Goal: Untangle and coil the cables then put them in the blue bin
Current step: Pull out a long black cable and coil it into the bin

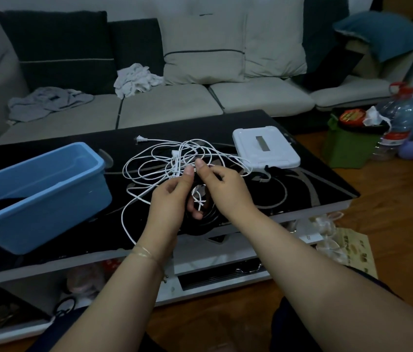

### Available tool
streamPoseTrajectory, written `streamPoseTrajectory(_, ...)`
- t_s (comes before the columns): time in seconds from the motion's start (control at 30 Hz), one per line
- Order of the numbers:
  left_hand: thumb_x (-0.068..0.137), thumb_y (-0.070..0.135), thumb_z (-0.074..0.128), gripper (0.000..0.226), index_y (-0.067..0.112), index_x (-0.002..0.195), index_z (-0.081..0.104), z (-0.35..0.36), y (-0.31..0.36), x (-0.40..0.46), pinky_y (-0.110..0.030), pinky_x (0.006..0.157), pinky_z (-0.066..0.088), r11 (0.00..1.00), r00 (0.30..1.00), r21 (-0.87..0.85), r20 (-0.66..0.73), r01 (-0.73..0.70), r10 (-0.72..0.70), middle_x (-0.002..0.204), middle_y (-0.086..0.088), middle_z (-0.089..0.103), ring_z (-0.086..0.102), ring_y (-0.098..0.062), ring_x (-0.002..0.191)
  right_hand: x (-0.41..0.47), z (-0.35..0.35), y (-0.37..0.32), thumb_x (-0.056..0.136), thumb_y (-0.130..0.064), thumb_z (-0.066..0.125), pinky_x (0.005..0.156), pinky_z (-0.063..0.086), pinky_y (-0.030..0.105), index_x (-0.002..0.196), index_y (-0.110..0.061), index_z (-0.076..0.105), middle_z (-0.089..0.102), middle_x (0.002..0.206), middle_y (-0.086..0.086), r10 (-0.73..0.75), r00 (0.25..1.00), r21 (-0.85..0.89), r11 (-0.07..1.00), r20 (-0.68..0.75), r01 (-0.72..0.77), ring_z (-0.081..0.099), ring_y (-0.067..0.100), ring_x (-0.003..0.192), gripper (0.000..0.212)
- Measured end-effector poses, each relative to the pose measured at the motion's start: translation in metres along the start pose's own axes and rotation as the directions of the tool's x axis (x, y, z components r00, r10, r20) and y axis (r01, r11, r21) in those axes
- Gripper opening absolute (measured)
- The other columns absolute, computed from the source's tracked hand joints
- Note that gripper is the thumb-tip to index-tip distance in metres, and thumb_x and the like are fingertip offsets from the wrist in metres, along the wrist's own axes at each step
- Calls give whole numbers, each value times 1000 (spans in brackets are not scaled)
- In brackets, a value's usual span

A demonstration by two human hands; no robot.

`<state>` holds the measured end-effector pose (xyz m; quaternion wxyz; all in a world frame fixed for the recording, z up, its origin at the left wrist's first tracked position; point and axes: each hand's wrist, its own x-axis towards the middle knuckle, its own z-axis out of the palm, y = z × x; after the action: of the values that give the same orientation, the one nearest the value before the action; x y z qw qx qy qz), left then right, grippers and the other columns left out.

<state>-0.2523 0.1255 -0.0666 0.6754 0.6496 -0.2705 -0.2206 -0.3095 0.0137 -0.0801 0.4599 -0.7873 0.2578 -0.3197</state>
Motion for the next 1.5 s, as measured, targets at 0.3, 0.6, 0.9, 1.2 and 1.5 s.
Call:
streamPoseTrajectory(0.3, 93, 43, 59, 32, 12, 84, 61, -3, -4, 11, -27, 54, 43, 993, 998, 103, -41, -50, 54, 42, 1, 42, 49, -18, 36, 61, -77, 34, 96, -26, 44, 79, 42, 35, 116, -21, 58, 60, 119, 10, 245, 965, -607, 754, -94, -250, 56, 31, 106, 24)
streamPoseTrajectory(0.6, 92, 43, 60, 29, 18, 76, 59, -13, -7, 19, -25, 50, 45, 982, 994, 172, -49, -85, 94, 42, 2, 42, 52, -19, 36, 67, -79, 87, 91, -9, 47, 97, 39, 43, 132, -15, 49, 44, 131, 16, 296, 954, -893, 418, -43, -170, 40, 35, 124, 41)
streamPoseTrajectory(0.9, 92, 43, 60, 31, 13, 83, 61, -22, -14, 29, -18, 43, 41, 980, 990, 180, -92, -87, 105, 40, 2, 43, 52, -19, 36, 79, -82, 93, 93, -14, 54, 72, 43, 32, 101, -18, 68, 65, 106, 10, 157, 983, -636, 750, -97, -183, 56, 30, 98, 17)
streamPoseTrajectory(1.2, 90, 47, 61, 29, 18, 84, 63, -24, -18, 34, -20, 46, 41, 978, 985, 194, -134, -82, 109, 40, 2, 45, 55, -18, 37, 76, -98, 67, 98, -17, 43, 58, 38, 24, 89, -20, 49, 65, 73, -4, 233, 915, -11, 968, -329, -250, 56, 9, 65, 12)
streamPoseTrajectory(1.5, 90, 44, 62, 29, 16, 83, 61, -19, -15, 29, -17, 41, 40, 968, 987, 241, -125, -64, 96, 39, 5, 45, 54, -16, 34, 40, -99, -14, 96, -10, 53, 47, 51, 20, 89, -8, 58, 70, 75, 4, 232, 960, 473, 836, 154, -278, 61, 8, 49, 8)
